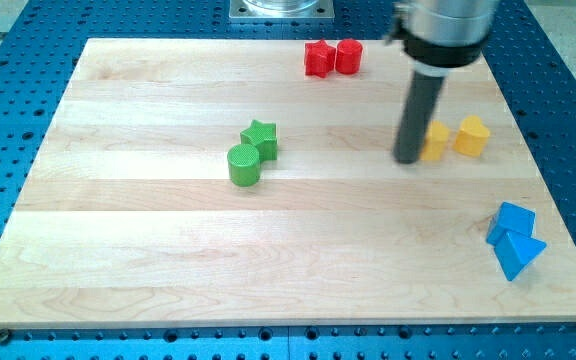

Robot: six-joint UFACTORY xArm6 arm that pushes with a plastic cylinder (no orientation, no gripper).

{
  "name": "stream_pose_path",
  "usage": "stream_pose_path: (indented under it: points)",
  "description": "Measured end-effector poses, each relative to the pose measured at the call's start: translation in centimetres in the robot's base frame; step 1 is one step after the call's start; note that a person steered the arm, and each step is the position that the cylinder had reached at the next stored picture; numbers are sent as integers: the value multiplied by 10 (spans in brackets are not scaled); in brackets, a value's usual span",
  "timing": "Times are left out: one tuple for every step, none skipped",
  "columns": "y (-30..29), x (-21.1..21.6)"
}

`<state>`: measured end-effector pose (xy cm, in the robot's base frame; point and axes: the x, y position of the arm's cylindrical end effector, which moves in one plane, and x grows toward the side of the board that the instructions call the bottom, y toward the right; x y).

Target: Point your hand to the right of the green star

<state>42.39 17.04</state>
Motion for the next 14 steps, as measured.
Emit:
stream_pose_path:
  points:
    - [14, 9]
    - [14, 18]
    - [14, 18]
    - [14, 20]
    - [14, 20]
    - [16, 20]
    - [-9, 23]
    - [-49, 12]
    - [-47, 13]
    - [-46, 13]
    - [-46, 13]
    - [-46, 13]
    - [-37, 17]
    - [-33, 17]
